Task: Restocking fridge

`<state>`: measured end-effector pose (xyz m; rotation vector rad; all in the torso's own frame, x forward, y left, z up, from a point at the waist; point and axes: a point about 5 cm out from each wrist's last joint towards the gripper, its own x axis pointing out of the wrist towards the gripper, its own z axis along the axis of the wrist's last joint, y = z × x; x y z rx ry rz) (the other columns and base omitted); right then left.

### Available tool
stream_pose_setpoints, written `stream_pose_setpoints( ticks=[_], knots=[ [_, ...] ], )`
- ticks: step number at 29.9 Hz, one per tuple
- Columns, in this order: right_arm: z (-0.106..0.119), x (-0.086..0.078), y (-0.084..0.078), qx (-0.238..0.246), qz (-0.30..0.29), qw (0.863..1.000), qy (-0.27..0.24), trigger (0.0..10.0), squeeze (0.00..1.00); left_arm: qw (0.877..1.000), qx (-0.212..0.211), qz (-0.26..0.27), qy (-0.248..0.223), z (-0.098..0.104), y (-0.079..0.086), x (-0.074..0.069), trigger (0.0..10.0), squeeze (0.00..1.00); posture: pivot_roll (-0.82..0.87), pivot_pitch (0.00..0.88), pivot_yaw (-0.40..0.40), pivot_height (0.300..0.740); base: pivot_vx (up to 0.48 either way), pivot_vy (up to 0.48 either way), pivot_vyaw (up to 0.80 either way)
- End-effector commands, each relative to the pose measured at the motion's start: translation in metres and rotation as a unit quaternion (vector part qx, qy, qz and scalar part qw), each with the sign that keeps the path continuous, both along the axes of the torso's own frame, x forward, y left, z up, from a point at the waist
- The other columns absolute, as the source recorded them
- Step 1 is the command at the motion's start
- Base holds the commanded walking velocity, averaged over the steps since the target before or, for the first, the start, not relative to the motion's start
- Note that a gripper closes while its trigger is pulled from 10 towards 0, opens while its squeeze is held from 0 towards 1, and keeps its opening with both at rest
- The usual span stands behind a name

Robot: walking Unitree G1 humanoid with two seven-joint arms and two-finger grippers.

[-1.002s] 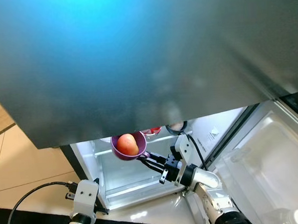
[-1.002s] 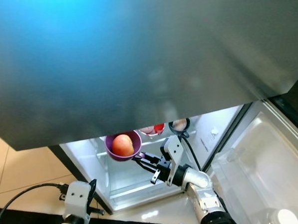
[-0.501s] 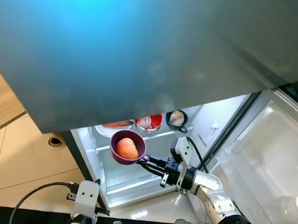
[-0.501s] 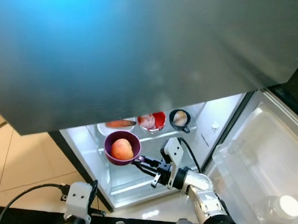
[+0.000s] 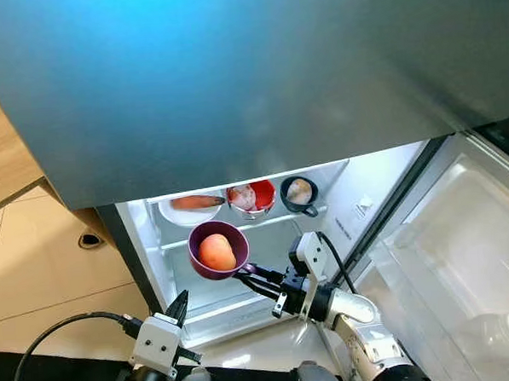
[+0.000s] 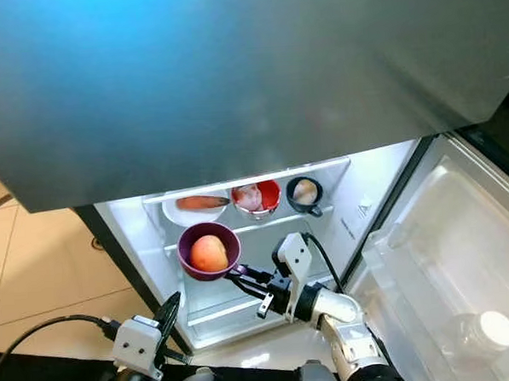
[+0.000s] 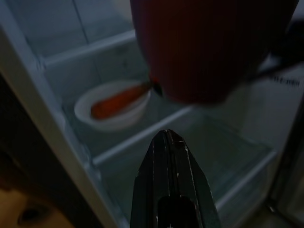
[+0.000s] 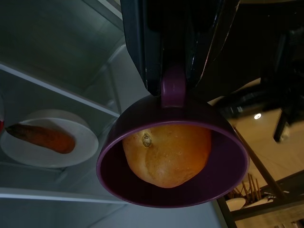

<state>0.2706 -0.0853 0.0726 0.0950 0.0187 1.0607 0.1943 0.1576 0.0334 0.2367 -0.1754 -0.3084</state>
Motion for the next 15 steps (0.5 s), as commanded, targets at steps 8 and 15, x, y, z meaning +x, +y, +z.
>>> stream_pose_setpoints(
  ticks=[8,15],
  knots=[
    [0.003,0.001,0.005,0.001,0.008,1.0,-0.007,10.0,0.0,0.999,0.004,0.035,-0.034,0.009,0.005,-0.01,8.8,0.0,-0.11,0.167,-0.061,0.651,0.0,0.0,0.0],
    [0.006,0.0,0.011,0.007,0.018,1.0,-0.014,10.0,0.0,0.998,-0.005,0.06,-0.035,0.012,0.012,-0.017,8.2,0.0,-0.11,0.163,-0.063,0.636,0.0,0.0,0.0]
  ],
)
